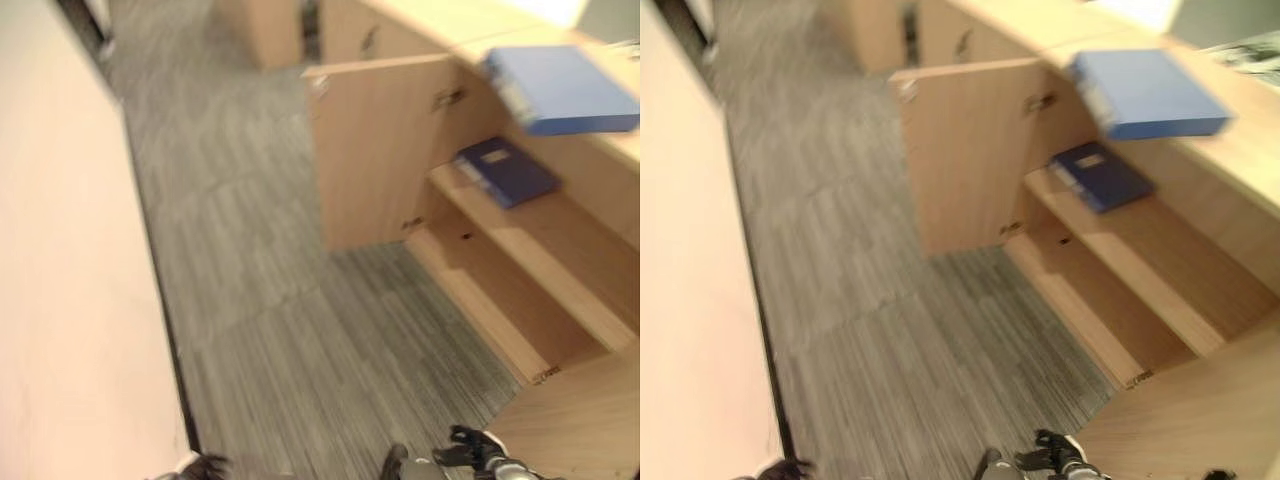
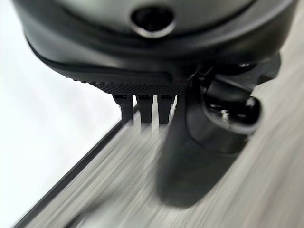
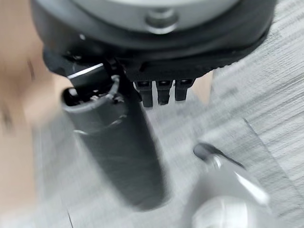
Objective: Put the empty folder in the office cabinet
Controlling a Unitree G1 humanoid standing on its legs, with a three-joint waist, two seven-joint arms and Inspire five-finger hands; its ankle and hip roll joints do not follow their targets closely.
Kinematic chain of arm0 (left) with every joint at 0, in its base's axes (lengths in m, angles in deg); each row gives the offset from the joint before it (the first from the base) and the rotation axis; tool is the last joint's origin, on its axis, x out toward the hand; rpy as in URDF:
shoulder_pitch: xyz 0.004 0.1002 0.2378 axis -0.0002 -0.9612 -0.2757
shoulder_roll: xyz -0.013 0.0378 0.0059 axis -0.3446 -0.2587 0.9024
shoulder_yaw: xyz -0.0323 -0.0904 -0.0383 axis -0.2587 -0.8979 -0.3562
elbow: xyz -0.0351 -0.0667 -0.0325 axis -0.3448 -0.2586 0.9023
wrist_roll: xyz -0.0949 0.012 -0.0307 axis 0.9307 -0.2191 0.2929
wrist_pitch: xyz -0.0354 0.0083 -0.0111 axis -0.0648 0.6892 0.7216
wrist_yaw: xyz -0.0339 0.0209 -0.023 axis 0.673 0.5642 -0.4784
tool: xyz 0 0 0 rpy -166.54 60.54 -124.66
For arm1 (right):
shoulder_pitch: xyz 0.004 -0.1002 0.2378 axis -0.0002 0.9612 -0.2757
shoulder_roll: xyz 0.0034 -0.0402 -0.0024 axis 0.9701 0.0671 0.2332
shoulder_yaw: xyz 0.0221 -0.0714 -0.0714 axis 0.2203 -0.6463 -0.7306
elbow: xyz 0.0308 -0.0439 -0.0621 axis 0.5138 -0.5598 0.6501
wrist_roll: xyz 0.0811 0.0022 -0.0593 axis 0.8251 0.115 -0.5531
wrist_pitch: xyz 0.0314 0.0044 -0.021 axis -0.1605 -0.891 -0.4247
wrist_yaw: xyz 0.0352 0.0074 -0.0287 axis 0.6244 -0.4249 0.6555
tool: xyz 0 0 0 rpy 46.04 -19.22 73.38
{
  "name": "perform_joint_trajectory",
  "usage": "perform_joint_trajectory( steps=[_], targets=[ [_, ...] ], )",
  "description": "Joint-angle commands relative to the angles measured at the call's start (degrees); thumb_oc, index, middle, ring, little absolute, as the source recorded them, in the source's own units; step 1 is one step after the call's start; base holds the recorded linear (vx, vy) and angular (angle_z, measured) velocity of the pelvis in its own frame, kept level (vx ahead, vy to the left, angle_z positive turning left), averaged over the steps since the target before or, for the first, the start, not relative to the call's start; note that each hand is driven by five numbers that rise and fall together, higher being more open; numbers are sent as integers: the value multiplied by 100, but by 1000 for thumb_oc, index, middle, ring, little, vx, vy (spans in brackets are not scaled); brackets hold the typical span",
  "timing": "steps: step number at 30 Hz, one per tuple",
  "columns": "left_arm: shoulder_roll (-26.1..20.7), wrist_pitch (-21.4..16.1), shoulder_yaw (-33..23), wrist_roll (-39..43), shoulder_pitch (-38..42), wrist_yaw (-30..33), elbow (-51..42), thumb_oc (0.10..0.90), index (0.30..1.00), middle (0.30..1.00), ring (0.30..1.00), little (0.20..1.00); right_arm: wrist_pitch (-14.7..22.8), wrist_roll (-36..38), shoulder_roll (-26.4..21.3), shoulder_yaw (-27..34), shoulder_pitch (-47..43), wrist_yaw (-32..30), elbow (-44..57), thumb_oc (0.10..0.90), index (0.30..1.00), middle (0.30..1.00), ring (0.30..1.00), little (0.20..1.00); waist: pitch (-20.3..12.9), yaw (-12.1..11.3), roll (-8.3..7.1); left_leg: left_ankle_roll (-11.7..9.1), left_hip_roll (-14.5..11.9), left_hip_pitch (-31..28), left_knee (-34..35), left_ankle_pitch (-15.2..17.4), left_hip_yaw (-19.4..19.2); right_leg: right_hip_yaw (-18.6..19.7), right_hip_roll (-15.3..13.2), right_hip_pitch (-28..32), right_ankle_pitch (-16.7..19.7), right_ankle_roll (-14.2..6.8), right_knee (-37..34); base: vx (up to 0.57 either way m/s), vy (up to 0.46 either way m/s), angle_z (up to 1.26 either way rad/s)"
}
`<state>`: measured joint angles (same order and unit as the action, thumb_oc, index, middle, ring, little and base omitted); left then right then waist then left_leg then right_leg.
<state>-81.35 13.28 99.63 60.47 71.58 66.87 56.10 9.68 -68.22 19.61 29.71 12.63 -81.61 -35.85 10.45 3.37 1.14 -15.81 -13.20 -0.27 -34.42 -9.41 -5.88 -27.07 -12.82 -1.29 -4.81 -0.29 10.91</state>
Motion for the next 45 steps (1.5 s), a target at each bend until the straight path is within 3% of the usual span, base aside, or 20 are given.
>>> perform_joint_trajectory(
  steps=[1,4,7,10,13,16,18,20,22,23,24,25,26,27,28,30,35,36,37,45],
  targets=[
    [410,-32,223,235,418,-99,113,800,900,900,900,900,-22,118,181,82,121,-131,-301,800,900,900,900,900,330,-127,-238,759,137,439,787,991,-674,420,281,519,107,-352,-1155,547,-11,-14],
    [487,27,246,152,381,-49,319,800,900,900,900,900,-23,-62,298,-173,103,-145,-348,800,900,900,900,900,323,-304,-215,820,-76,554,2287,750,-488,735,494,837,-187,-443,-1139,472,110,-12],
    [492,39,196,200,295,-51,523,800,900,900,900,900,34,-56,349,-228,67,-153,-316,800,900,900,900,900,337,-521,-131,699,-202,832,3551,229,284,1216,737,1205,-515,-486,-1101,494,124,-103],
    [490,55,162,236,250,-73,626,800,900,900,900,900,62,-53,354,-216,31,-175,-335,800,900,900,900,900,341,-605,-132,632,-316,1201,3892,142,615,1584,816,1381,-732,-487,-1065,511,165,-95],
    [512,117,80,227,96,-141,839,800,900,900,900,900,48,-57,357,-215,1,-117,-428,800,900,900,900,900,225,-675,-112,579,-361,1353,3941,117,1161,2395,906,1598,-997,-570,-1023,457,255,-138],
    [516,123,47,206,53,-156,895,800,900,900,900,900,40,-128,362,-213,25,-72,-486,800,900,900,900,900,98,-678,-53,543,-345,1250,3883,25,1347,2688,876,1611,-1082,-616,-930,350,345,-127],
    [464,158,86,159,79,-132,871,800,900,900,900,900,17,-167,408,-180,33,-99,-496,800,900,900,900,900,13,-650,-125,553,-291,1110,3818,-126,1088,2791,721,1566,-1024,-744,-749,351,418,-114],
    [301,165,20,215,145,-105,801,800,900,900,900,900,-38,-124,521,-153,27,-63,-533,800,900,900,900,900,-111,-563,-214,813,-94,760,3865,48,611,2933,569,1064,-635,-1038,75,303,453,-105],
    [244,172,-14,237,166,-89,773,800,900,900,900,900,-59,-122,575,-149,21,-49,-559,800,900,900,900,900,-121,-550,-224,918,-12,614,3876,148,412,2902,512,797,-384,-1161,512,214,373,-92],
    [198,185,-32,258,182,-91,712,800,900,900,900,900,-97,-188,629,-174,46,-40,-568,800,900,900,900,900,-147,-520,-204,1071,133,427,3862,315,174,2621,424,504,112,-1393,1085,117,234,-88],
    [197,185,-32,258,180,-92,711,800,900,900,900,900,-98,-189,630,-175,47,-40,-567,800,900,900,900,900,-147,-526,-216,1075,145,425,3858,320,163,2632,411,495,101,-1399,1103,264,491,-92],
    [198,202,-28,253,208,-76,656,800,900,900,900,900,-146,-312,663,-206,81,-20,-530,800,900,900,900,900,-118,-521,-190,1256,328,168,3849,514,-37,2160,183,335,563,-1471,1740,145,263,-60],
    [200,203,-28,253,210,-76,656,800,900,900,900,900,-147,-312,661,-205,80,-20,-530,800,900,900,900,900,-129,-528,-173,1254,310,182,3852,507,-40,2164,202,323,585,-1471,1722,293,580,-61],
    [233,208,4,224,238,-72,624,800,900,900,900,900,-177,-409,660,-159,91,-37,-503,800,900,900,900,900,-101,-566,-145,1451,552,-100,3896,707,-335,1243,-291,310,1052,-1471,2263,213,457,-51],
    [235,215,-2,183,216,-86,637,800,900,900,900,900,-170,-407,672,-113,100,-57,-466,800,900,900,900,900,-125,-596,-89,1511,608,-223,3941,793,-467,822,-411,258,1261,-1471,2428,276,553,-63],
    [216,205,-9,164,195,-87,634,800,900,900,900,900,-165,-393,668,-89,96,-66,-423,800,900,900,900,900,-102,-581,-90,1540,669,-378,3942,900,-541,607,-483,164,1328,-1471,2570,160,241,-51],
    [45,89,-41,172,320,-44,351,800,900,900,900,900,-53,-127,604,-36,28,-79,-172,800,900,900,900,900,100,-489,-117,1522,989,-778,3942,1174,-641,136,-222,-160,726,-1299,1241,190,113,-37],
    [-612,-480,72,264,617,-312,-71,800,900,900,900,900,8,-19,466,-26,74,-49,-86,800,900,900,900,900,90,-422,-121,1454,1049,-920,3942,1260,-676,36,-258,-216,687,-1242,847,179,-20,2],
    [-615,-623,187,27,190,-136,-1396,800,900,900,900,900,172,206,466,161,72,-196,164,800,900,900,900,900,204,-515,-116,1388,1102,-958,3942,1364,-630,-223,-349,-234,772,-1169,60,177,-18,0],
    [-348,-624,75,220,28,-254,-1187,800,900,900,900,900,387,514,470,368,190,-132,436,800,900,900,900,900,205,-369,-79,1195,1084,-1404,3942,1708,-628,-241,-807,-493,1506,-1395,-1317,285,-93,16]
  ],
)
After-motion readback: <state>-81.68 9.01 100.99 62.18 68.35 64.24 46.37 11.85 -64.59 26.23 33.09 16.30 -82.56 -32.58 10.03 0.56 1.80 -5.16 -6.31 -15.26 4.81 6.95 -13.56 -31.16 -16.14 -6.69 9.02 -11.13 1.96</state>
